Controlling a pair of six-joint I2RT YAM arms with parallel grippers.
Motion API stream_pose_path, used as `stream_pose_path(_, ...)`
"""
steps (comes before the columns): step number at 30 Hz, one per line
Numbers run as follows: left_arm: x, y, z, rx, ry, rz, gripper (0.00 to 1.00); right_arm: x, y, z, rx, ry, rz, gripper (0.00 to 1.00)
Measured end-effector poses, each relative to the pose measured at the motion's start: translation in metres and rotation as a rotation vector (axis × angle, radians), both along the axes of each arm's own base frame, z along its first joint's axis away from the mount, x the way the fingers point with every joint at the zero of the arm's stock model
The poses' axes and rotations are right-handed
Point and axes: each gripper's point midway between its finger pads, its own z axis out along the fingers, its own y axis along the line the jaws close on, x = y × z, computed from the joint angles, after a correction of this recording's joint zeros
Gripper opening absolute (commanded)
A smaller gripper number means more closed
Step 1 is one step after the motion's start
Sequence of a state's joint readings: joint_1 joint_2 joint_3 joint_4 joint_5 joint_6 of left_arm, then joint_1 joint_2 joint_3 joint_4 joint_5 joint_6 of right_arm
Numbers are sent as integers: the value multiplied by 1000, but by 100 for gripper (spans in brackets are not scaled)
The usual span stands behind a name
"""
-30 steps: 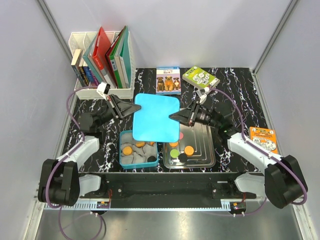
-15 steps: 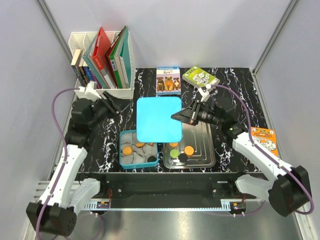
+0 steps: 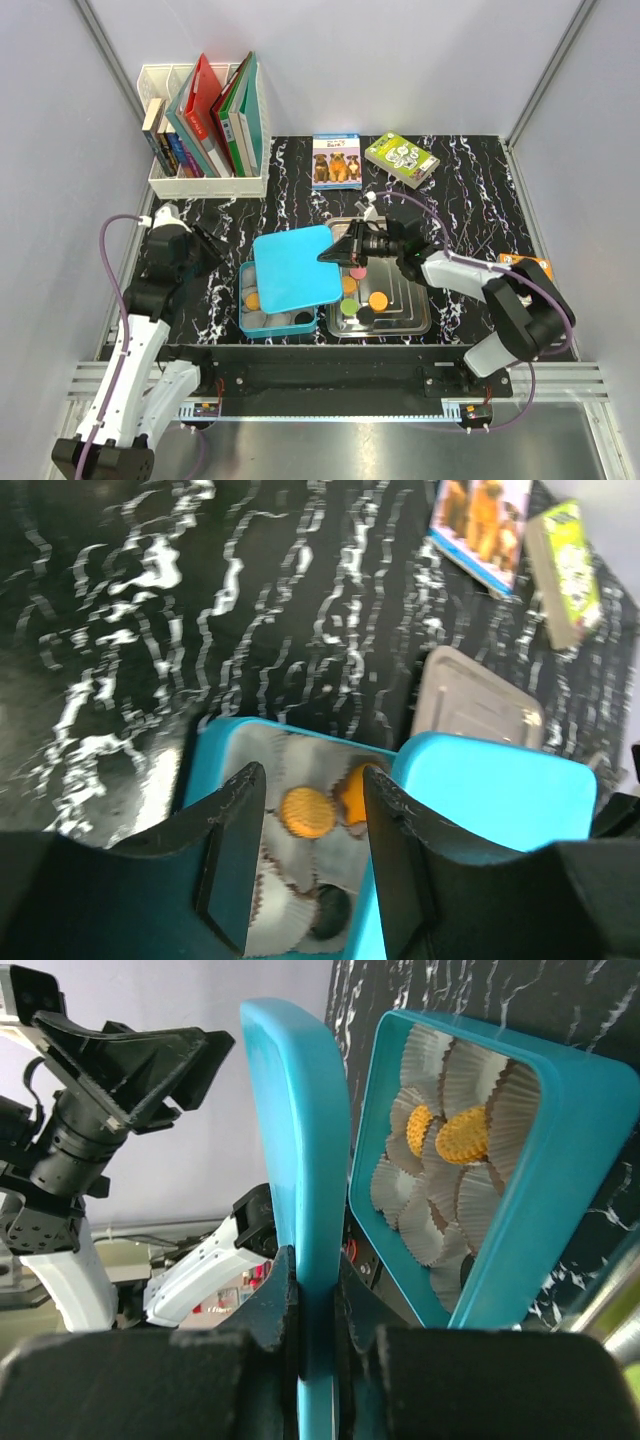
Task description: Pack the cookies
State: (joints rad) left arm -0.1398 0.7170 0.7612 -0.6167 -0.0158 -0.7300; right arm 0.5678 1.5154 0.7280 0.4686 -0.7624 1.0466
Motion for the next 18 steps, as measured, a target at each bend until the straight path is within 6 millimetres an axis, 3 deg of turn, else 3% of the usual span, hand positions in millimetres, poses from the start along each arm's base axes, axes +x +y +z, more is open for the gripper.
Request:
stream_pose_path(9,-15,13,-32,25,84,69,45,1,39,-21,73,67,62,0)
stream_pose_path(18,-25,16,-58,18,156,103,43,-11,62,-37,102,105,84,0)
